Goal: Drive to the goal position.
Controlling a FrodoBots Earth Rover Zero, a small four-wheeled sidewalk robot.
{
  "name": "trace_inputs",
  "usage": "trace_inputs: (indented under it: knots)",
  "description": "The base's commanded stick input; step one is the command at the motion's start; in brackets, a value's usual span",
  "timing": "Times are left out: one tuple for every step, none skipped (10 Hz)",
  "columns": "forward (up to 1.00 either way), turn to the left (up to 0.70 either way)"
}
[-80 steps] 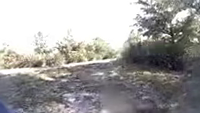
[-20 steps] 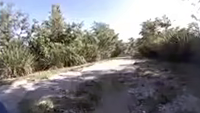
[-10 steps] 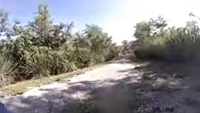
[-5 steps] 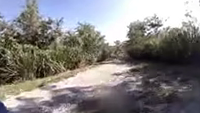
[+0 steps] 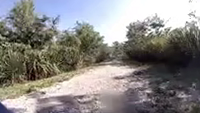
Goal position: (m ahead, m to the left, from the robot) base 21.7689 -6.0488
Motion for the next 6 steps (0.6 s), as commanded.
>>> trace_inputs:
  knots:
    - [0.70, 0.00]
    - [0.70, 0.00]
    - [0.70, 0.00]
    - [0.70, 0.00]
    - [0.70, 0.00]
    - [0.70, 0.00]
